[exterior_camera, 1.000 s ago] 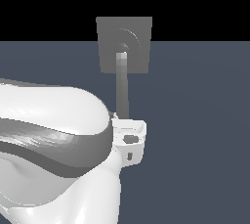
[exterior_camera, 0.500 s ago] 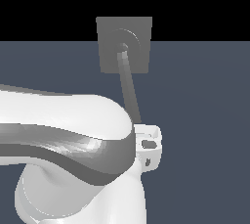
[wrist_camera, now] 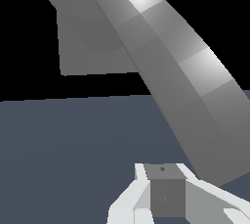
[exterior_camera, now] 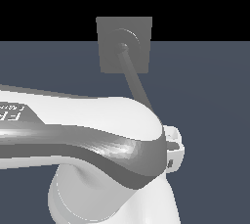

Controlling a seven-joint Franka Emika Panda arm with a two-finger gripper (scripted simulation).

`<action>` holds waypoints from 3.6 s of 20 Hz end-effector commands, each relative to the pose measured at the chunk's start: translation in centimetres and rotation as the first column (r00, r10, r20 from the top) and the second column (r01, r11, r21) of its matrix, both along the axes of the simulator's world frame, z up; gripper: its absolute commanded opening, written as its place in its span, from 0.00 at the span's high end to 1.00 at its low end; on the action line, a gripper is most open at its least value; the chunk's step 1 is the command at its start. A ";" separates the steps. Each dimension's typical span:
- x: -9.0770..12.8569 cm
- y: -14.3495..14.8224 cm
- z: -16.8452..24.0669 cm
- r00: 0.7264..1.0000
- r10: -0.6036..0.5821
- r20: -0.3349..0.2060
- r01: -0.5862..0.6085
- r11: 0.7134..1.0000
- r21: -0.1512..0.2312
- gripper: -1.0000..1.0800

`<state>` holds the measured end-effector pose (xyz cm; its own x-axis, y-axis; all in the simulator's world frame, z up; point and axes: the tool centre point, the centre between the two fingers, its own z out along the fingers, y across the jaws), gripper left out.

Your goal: Turn on the faucet by rotating a designated handle.

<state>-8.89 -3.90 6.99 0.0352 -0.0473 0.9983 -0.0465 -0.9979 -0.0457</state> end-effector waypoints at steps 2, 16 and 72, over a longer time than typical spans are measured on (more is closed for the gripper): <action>0.1 1.8 0.4 1.000 0.002 0.013 -0.003 0.997 0.078 1.00; 0.1 -3.3 4.1 1.000 -0.004 0.022 0.003 0.999 0.045 1.00; -0.1 -11.6 17.8 1.000 -0.015 0.024 0.013 0.998 0.055 1.00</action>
